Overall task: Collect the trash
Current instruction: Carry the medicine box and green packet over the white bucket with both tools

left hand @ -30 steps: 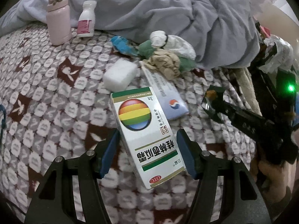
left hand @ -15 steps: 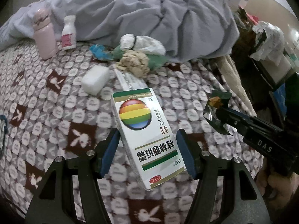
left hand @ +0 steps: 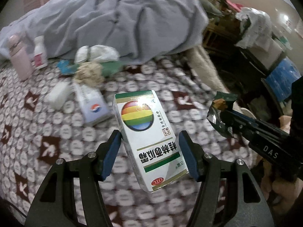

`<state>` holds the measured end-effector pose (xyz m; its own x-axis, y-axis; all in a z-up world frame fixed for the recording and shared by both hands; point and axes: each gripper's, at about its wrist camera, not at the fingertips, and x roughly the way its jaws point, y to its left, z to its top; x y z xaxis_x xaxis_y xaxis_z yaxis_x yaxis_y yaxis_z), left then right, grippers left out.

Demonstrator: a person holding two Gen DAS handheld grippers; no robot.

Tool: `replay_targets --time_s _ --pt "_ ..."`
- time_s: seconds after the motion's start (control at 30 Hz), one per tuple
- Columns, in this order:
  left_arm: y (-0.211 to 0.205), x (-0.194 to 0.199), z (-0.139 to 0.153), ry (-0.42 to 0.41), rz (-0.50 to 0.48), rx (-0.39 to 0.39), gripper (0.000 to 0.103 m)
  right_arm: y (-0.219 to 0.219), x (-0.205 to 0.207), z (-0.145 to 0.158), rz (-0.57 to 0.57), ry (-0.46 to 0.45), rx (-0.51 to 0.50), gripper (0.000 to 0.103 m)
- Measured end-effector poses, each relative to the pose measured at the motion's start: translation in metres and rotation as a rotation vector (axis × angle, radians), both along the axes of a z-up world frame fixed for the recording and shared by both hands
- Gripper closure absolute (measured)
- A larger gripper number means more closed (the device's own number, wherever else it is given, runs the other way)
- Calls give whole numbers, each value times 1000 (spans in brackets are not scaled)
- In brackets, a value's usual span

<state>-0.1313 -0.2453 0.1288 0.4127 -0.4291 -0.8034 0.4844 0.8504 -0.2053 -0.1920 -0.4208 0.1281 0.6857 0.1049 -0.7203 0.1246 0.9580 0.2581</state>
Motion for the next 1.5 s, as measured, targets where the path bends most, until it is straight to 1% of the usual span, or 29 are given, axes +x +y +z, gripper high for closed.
replay_targets --time_s 0.17,0.37,0.77,1.13,1.23,1.5 --pt "-31 -9 3 18 -62 -25 41 -29 -23 7 -61 -16 -15 82" --pt "-76 -22 9 11 -143 -23 41 -66 -49 12 -137 -29 -20 82" --pt "-163 -48 16 5 -294 -36 42 -140 -104 10 -309 -29 -13 82" --pt "-234 -73 15 8 -413 -50 42 -204 -149 -4 -467 -3 8 82" --pt "-250 -77 12 24 -436 -52 42 -220 -158 -12 -504 13 15 82" --pt "-291 -87 0 30 -495 -31 42 -245 -172 -28 -564 41 36 82"
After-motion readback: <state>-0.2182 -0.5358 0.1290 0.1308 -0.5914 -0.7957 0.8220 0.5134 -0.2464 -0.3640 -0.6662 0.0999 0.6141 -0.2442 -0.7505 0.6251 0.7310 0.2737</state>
